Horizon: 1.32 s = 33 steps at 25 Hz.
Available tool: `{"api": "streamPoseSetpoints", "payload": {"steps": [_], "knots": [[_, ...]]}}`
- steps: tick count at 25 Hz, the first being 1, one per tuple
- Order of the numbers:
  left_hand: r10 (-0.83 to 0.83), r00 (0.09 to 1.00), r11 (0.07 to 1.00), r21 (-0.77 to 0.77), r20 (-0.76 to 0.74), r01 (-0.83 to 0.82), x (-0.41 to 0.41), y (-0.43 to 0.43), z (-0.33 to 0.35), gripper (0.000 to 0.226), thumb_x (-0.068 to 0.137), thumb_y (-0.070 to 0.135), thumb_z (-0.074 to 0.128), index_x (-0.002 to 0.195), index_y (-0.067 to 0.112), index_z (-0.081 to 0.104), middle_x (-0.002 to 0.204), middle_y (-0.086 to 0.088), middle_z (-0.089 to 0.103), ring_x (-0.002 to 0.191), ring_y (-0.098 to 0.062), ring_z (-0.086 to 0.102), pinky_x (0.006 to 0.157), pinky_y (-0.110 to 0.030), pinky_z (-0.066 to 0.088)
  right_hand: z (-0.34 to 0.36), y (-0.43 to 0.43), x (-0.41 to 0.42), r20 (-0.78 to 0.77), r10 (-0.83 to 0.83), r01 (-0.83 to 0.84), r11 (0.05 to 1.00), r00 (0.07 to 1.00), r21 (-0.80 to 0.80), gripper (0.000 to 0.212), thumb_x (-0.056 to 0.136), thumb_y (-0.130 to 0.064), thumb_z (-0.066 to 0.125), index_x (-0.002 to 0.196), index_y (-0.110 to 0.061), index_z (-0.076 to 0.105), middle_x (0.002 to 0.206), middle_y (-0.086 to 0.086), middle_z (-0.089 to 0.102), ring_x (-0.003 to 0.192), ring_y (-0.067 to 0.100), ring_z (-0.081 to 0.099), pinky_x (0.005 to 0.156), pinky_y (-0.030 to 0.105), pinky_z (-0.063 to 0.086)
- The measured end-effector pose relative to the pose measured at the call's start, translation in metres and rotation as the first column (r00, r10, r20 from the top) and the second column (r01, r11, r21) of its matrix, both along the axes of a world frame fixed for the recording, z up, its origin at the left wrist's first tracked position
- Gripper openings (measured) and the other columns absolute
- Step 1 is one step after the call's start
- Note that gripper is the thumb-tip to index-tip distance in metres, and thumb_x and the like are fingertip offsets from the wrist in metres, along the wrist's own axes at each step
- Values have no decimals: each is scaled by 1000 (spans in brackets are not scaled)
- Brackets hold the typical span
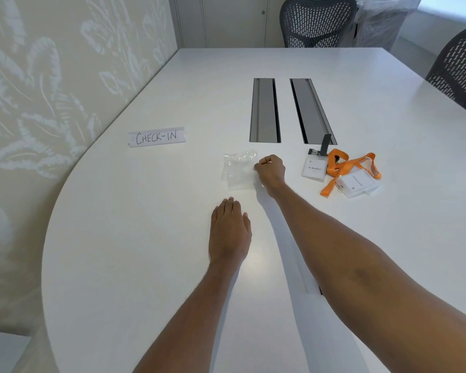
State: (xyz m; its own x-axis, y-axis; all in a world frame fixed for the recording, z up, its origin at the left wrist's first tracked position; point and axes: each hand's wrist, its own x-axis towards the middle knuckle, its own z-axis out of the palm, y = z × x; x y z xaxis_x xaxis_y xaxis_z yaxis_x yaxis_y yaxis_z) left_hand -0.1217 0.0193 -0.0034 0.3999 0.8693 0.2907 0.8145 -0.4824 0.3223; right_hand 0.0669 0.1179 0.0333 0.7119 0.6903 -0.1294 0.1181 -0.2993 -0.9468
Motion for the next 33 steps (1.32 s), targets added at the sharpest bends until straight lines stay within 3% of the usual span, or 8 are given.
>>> {"api": "streamPoseSetpoints", "payload": {"steps": [3, 9, 12, 15, 22, 25, 31, 33], "knots": [[3, 1000, 1000, -4, 0, -3, 0, -1, 1, 43, 106, 25, 44, 141, 3, 55, 150, -15, 57, 144, -28, 48, 124, -43, 33, 2, -3, -1, -62, -28, 28, 1000, 998, -1, 23, 84, -12, 72, 106, -11, 69, 108, 6, 71, 83, 26, 65, 69, 32, 53], [7, 1000, 1000, -3, 5, -7, 0, -2, 1, 43, 107, 25, 45, 142, 2, 55, 151, -15, 57, 145, -28, 48, 125, -43, 33, 5, 0, -4, -20, -71, 70, 997, 997, -32, 20, 85, -16, 78, 101, -10, 69, 111, 8, 71, 99, 31, 70, 88, 42, 62], [7, 1000, 1000, -2, 5, -7, 1, -1, 1, 44, 106, 25, 46, 142, 3, 55, 151, -15, 57, 145, -28, 48, 125, -42, 33, 11, 5, -5, -34, -107, 107, 994, 994, -11, 11, 84, -8, 77, 89, -11, 67, 99, 6, 71, 92, 30, 69, 85, 42, 62], [6, 1000, 1000, -7, 10, -6, 1, -1, 0, 45, 106, 26, 45, 144, 3, 54, 153, -14, 55, 146, -27, 47, 126, -42, 31, 12, 10, -7, -21, -109, 109, 994, 994, -30, 19, 82, -1, 71, 73, -15, 60, 89, 8, 76, 87, 35, 75, 78, 44, 63], [2, 1000, 1000, 6, 8, -2, 1, 2, -3, 43, 106, 26, 45, 142, 4, 55, 152, -14, 56, 145, -27, 48, 125, -43, 33, 15, 11, -18, 143, -66, 82, 990, 988, -114, 5, 88, -10, 63, 90, -12, 66, 98, 7, 75, 88, 31, 70, 76, 40, 59], [2, 1000, 1000, 19, 11, -3, 1, 1, -3, 43, 106, 26, 46, 141, 4, 56, 151, -14, 57, 144, -28, 49, 124, -42, 34, 16, 9, -21, 189, -48, 72, 990, 981, -123, 6, 87, -7, 61, 85, -12, 63, 93, 6, 74, 84, 28, 68, 67, 35, 52], [1, 1000, 1000, 20, 29, -2, 0, 2, -3, 43, 106, 26, 45, 141, 4, 56, 150, -14, 57, 144, -27, 48, 125, -42, 34, 21, -10, -20, 158, -66, 50, 994, 985, 102, 11, 92, -12, 65, 83, -9, 60, 81, 1, 65, 77, 21, 59, 71, 33, 49], [-2, 999, 1000, 18, 32, 1, -1, 2, -3, 44, 107, 27, 45, 142, 4, 55, 150, -13, 57, 145, -27, 48, 125, -41, 34, 31, -23, -21, 150, -24, -8, 979, 988, 204, 20, 90, -15, 69, 78, -12, 54, 74, 1, 64, 77, 22, 67, 72, 37, 52]]}}
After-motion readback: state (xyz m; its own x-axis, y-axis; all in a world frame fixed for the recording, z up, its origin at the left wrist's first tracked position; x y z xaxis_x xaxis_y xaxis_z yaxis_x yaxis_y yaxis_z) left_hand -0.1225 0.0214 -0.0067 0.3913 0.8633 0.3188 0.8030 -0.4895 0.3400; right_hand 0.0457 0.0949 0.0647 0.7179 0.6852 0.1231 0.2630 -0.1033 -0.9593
